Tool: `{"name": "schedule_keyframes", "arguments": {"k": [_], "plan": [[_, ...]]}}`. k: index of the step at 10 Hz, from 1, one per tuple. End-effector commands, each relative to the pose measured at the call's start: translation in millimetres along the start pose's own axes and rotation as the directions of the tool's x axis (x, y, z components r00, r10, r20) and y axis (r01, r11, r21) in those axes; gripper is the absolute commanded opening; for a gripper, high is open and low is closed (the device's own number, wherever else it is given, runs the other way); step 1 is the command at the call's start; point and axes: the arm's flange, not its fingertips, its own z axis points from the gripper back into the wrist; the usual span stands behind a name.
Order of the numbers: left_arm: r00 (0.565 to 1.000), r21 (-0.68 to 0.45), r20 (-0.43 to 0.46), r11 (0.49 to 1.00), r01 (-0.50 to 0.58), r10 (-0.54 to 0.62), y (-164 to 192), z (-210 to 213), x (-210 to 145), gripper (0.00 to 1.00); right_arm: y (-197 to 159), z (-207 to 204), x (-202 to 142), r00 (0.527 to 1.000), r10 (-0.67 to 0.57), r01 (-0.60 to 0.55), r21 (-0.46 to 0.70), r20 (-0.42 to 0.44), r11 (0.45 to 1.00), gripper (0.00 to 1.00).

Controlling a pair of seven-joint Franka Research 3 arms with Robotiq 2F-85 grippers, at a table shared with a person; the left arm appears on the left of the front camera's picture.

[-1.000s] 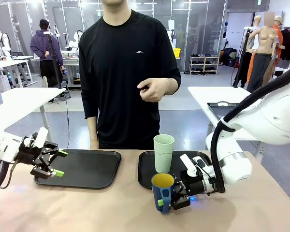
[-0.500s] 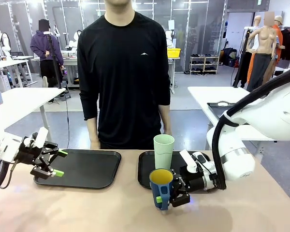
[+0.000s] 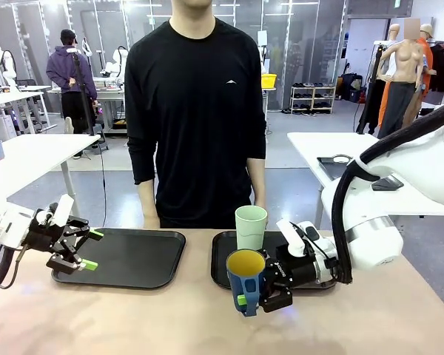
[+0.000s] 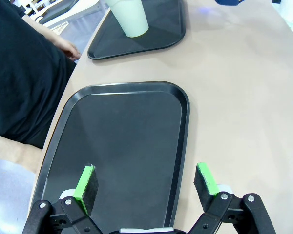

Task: Sort and store the cups by type.
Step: Pick up the Handle plastic cup and place it into the empty Flat Tray.

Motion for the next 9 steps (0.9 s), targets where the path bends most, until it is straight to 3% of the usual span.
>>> {"name": "schedule_keyframes", "arguments": {"k": [1,7,8,9], "plan": [[1.000,-0.004,0.017,1.000,0.002,-0.002,0,1,0,1.00,-2,1,-3,1.000,-0.004,0.004,0.000,0.000,1.000,0.31],[1.000,-0.004,0.017,1.000,0.002,-0.002,0,1,0,1.00,-2,1,-3,1.000,-0.004,0.004,0.000,0.000,1.000,0.31],[1.000,-0.004,0.017,1.000,0.002,-0.002,0,1,0,1.00,1,1,-4,1.000,-0.009,0.009,-0.003,0.000,1.000,0.72],[1.000,-0.004,0.017,1.000,0.002,-0.002,0,1,0,1.00,-5,-13,-9,0.999,-0.026,0.026,-0.013,0.020,1.000,0.72]]}}
